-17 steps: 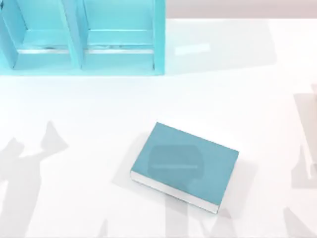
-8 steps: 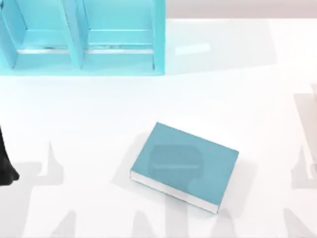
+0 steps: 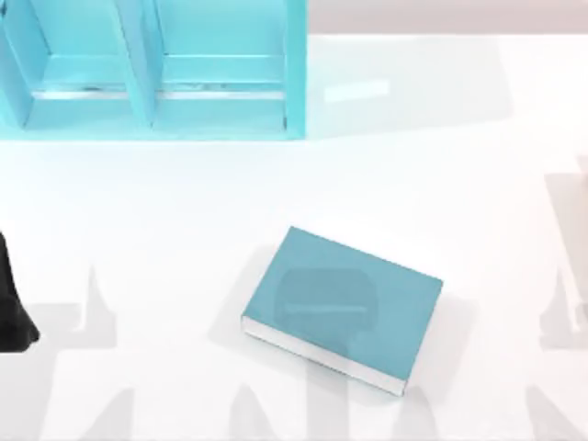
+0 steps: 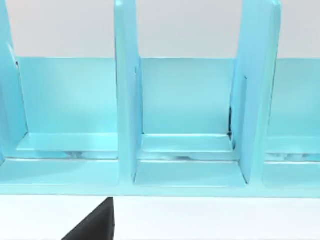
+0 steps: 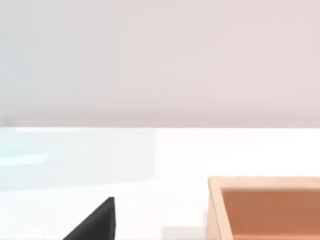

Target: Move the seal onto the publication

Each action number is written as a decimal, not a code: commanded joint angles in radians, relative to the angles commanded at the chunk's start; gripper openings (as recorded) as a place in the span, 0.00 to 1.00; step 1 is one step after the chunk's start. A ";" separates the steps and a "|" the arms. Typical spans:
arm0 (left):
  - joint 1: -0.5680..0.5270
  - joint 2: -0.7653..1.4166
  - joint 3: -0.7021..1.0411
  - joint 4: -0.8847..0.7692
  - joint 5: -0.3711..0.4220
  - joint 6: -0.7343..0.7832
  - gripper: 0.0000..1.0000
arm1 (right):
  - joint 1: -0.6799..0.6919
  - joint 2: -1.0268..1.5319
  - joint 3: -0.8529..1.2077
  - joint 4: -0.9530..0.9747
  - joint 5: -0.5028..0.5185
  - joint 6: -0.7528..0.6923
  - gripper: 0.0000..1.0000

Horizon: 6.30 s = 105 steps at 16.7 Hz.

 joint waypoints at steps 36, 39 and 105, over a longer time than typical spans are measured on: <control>0.000 0.000 0.000 0.000 0.000 0.000 1.00 | -0.417 1.921 1.572 -1.217 0.001 -0.403 1.00; 0.000 0.000 0.000 0.000 0.000 0.000 1.00 | -0.419 1.952 1.501 -1.116 0.000 -0.403 1.00; 0.000 0.000 0.000 0.000 0.000 0.000 1.00 | 0.516 2.079 1.722 -1.318 0.027 0.540 0.00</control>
